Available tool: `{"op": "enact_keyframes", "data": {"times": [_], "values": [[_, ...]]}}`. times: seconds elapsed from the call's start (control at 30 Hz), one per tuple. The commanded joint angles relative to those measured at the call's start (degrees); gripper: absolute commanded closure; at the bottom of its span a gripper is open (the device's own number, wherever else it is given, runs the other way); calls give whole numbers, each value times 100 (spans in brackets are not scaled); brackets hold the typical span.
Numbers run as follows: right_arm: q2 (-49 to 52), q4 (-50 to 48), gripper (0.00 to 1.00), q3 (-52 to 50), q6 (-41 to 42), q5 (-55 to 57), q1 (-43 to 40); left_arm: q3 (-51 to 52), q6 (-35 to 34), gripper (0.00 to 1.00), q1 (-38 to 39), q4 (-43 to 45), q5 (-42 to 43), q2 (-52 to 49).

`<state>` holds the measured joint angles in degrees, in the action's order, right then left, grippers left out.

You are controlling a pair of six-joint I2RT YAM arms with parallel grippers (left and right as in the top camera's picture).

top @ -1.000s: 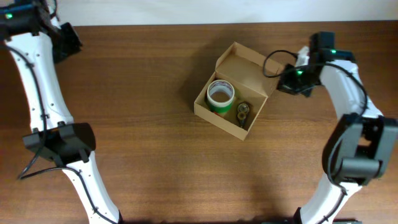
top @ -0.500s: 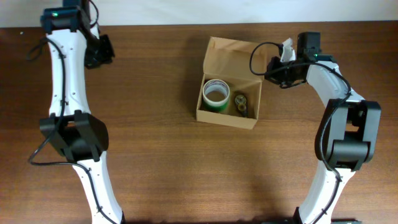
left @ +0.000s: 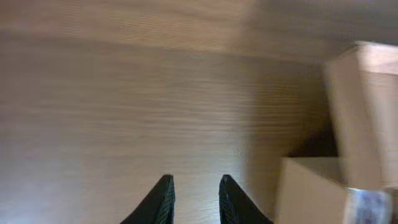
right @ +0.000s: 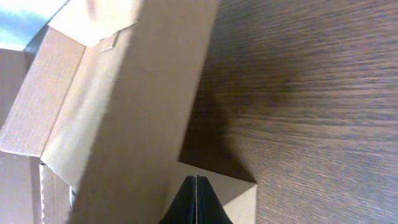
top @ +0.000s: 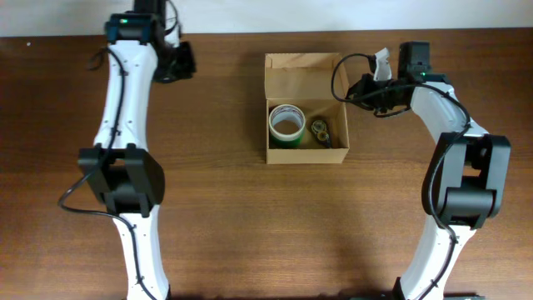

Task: Pack container
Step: 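Move the left gripper to the box lid and grasp its edge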

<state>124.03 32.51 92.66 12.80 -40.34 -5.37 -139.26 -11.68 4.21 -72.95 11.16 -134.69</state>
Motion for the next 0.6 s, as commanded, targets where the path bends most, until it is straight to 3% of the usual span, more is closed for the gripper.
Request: {"op": "enact_keyframes", "data": {"times": [0.0,0.1,0.17,0.2,0.57], "values": [[11,31,96,-9,-98,118,-111,48,-175,76,223,101,756,-131],[11,33,96,-9,-98,166,-184,48,-330,84,295,103,1145,-323],[11,66,96,-9,-98,254,-219,48,-337,97,299,129,1628,-498],[11,81,96,-9,-98,275,-236,48,-348,98,297,151,1860,-584],[11,199,96,-9,-31,278,-264,48,-1049,98,278,1416,4544,-1585]]}}
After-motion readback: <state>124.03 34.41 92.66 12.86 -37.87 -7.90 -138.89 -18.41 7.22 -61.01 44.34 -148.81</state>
